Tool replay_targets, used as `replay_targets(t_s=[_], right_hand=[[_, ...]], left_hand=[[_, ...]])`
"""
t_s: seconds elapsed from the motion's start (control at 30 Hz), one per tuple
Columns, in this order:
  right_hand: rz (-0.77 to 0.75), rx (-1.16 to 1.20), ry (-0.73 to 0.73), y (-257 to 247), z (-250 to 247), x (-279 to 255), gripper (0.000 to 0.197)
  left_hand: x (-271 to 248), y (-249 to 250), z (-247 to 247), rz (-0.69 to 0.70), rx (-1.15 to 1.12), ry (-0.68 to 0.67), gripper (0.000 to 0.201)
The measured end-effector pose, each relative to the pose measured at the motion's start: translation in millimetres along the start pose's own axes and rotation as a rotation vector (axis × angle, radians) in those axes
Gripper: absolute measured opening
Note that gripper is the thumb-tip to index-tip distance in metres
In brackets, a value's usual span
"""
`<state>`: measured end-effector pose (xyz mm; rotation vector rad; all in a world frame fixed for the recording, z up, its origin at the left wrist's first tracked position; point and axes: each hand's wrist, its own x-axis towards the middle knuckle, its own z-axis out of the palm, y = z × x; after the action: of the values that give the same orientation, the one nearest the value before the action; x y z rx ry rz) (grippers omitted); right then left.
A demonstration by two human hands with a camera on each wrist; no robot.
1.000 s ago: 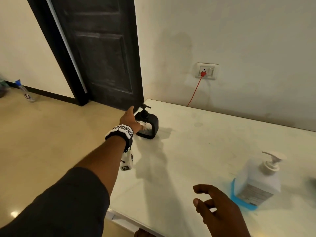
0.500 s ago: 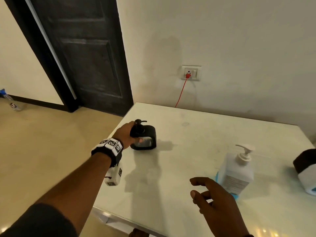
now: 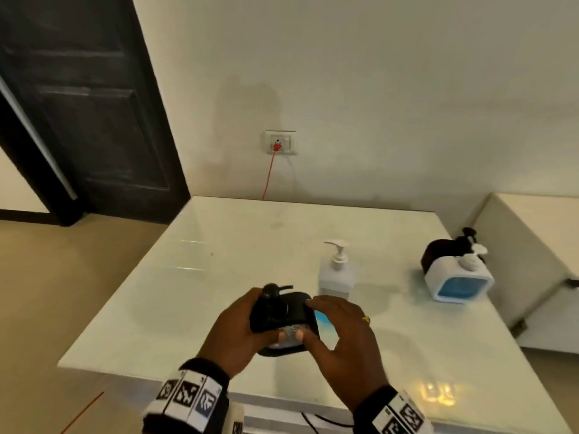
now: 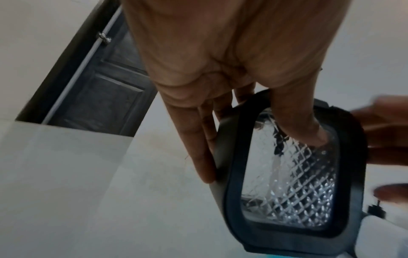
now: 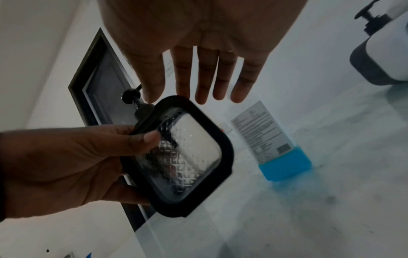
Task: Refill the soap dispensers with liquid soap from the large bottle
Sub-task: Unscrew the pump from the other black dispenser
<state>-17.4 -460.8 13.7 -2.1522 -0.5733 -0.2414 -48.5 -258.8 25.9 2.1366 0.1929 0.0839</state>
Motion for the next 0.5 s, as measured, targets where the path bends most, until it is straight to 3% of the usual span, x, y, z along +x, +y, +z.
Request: replay_targets(t_s=[0.17,0.3,0.5], right_hand=[[0.075,-0.029,-0.035,12.4,-10.6,-2.7,0.039],[0.163,-0.013,-0.111,17.8,-10.7,-3.0,0.024],[0.301,0.085,-0.073,30.8,-4.2,-4.1,0.038]], left_hand=[[-2.1,-0.8,43.3,-0.002,0.036,-0.051,0.043],[2.0,-2.5,66.1,0.01,0.08,-0.101,0.04],[15.8,-3.6,76.7,0.051,0.089,-0.152,0.043]])
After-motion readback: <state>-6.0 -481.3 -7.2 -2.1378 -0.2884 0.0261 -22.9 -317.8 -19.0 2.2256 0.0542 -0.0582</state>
